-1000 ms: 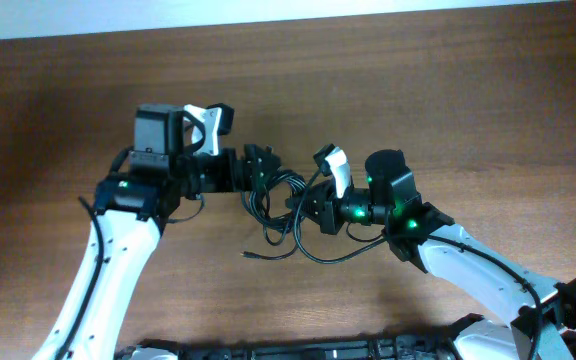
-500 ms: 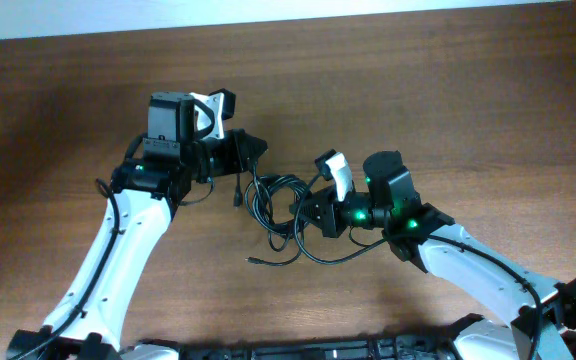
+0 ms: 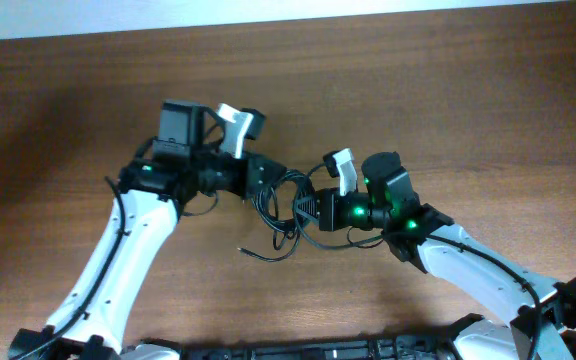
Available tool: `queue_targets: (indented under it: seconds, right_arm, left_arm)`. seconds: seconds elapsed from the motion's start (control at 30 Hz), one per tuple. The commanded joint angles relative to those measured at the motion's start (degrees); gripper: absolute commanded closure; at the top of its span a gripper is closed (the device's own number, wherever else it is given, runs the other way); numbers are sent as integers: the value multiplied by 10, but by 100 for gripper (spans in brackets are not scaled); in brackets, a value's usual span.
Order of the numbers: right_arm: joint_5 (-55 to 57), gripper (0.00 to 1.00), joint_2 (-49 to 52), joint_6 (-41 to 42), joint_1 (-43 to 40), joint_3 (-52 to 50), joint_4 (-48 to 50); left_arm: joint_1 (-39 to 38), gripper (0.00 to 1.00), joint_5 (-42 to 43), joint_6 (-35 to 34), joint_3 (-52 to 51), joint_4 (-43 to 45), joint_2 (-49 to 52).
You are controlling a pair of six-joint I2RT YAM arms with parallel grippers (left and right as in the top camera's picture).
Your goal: Untangle cables
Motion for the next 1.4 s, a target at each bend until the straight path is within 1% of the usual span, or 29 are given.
queue_targets:
  seconds: [0.0, 0.03, 0.07, 0.1, 0.13, 0.17, 0.2, 0.27, 0.33, 0.47, 0.53, 0.6, 0.67, 0.77, 0.83, 0.9, 0.97, 1.07, 1.37]
  right_arm:
    - [13, 96, 1, 146, 1, 2, 11]
    - [13, 96, 1, 158, 1, 2, 11]
    - [12, 96, 0, 162, 1, 2, 11]
    - [8, 96, 0, 162, 1, 2, 11]
    - [-2, 96, 0, 162, 1, 2, 12]
    - [-14, 96, 0, 162, 1, 2, 11]
    - [-16, 96, 0, 162, 1, 2, 11]
    - [-14, 96, 0, 162, -3, 2, 12]
    - [-19, 96, 0, 162, -27, 2, 12]
    - [-69, 96, 0, 164, -80, 2, 21]
    - [-80, 96, 0, 164, -85, 2, 29]
    - [-65, 96, 0, 163, -85, 2, 28]
    - [-32, 96, 0, 163, -85, 2, 28]
    - [8, 96, 0, 163, -85, 2, 28]
    - [22, 96, 0, 163, -85, 2, 28]
    - [22, 96, 0, 163, -85, 2, 28]
    - [22, 96, 0, 163, -85, 2, 28]
    - [3, 96, 0, 163, -85, 2, 29]
    - [-96, 96, 0, 159, -84, 2, 28]
  left_arm:
    - [-57, 100, -149, -29, 8, -6, -5]
    - [-82, 100, -246, -67, 8, -10, -5]
    - [-97, 100, -303, -90, 8, -15, -4]
    - [-119, 100, -380, -123, 8, -24, -4]
    - [-146, 100, -477, -167, 8, -39, -4]
    - [-171, 100, -551, -208, 8, -54, -4]
    - [-182, 100, -563, -220, 8, -59, -4]
    - [-205, 100, -566, -223, 6, -62, -4]
    - [-226, 100, -566, -223, -3, -65, -4]
    - [-242, 100, -566, -226, -24, -70, -4]
    - [-242, 100, -560, -263, -37, -66, -3]
    - [-242, 100, -513, -264, -46, -56, -3]
    - [-242, 100, -490, -264, -46, -50, -5]
    - [-242, 100, -508, -263, -42, -35, -19]
    - [-242, 100, -511, -261, -39, -24, -53]
    - [-244, 100, -506, -246, -39, -28, -88]
    - [-257, 100, -506, -246, -40, -40, -91]
    - [-282, 100, -506, -246, -59, -21, -69]
    - [-282, 100, -512, -246, -69, 85, 49]
